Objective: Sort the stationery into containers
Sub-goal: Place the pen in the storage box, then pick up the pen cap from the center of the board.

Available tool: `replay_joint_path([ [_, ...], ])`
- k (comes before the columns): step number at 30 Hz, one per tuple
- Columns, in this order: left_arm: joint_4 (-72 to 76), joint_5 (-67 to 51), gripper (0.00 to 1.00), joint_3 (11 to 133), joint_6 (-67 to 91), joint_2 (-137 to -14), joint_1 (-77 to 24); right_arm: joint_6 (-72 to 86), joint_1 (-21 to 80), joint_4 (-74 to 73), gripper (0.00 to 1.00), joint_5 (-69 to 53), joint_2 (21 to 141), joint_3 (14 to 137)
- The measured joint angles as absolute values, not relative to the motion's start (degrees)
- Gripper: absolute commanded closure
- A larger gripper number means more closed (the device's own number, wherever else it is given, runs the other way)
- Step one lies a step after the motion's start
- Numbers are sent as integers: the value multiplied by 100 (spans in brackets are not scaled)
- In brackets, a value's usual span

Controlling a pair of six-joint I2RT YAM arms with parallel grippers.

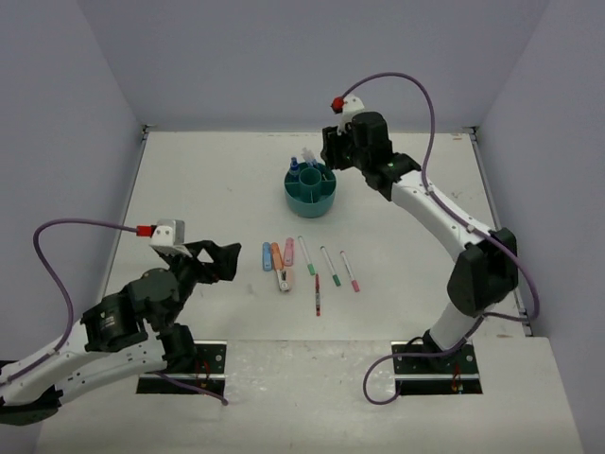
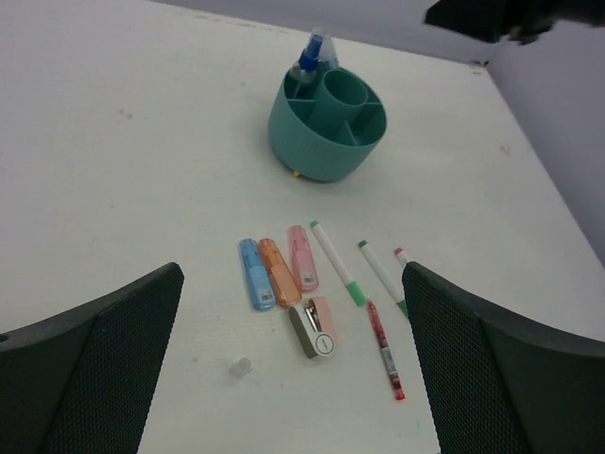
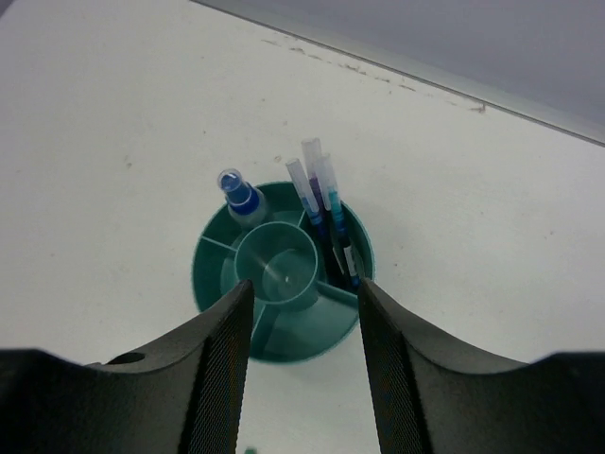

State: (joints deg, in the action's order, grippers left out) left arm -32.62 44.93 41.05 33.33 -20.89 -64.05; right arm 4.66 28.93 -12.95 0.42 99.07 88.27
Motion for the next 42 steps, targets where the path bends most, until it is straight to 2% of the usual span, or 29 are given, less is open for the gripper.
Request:
replay_joint_path([
  [7, -3958, 4898, 0, 4439, 4347, -3982, -6405, 1188, 3489, -1951, 50, 274, 8251, 7975],
  [14, -4457, 4880, 0, 4540, 5486, -5712, -6390, 2133, 4696, -2723, 49, 563, 8073, 7043],
  [22, -5743, 4975, 0, 5022, 7265, -5731, -6383, 3354, 5678, -3219, 47, 1139, 8231, 5935],
  [28, -5759, 4965, 0, 4755, 7378, -4751, -6383, 3845, 5890, -3156, 49, 1263, 8520, 5650],
  [32, -5471, 4888, 2, 4290, 7382, -4474, -6378, 4001, 5934, -2936, 54, 1279, 8510, 5398],
  [36, -5103, 4690, 9, 3882, 7409, -5077, -6377, 4072, 5942, -2873, 63, 1386, 8394, 5284],
  [42, -4847, 4644, 19, 3861, 7570, -6529, -6303, 4080, 5948, -2864, 69, 1559, 7894, 5266],
])
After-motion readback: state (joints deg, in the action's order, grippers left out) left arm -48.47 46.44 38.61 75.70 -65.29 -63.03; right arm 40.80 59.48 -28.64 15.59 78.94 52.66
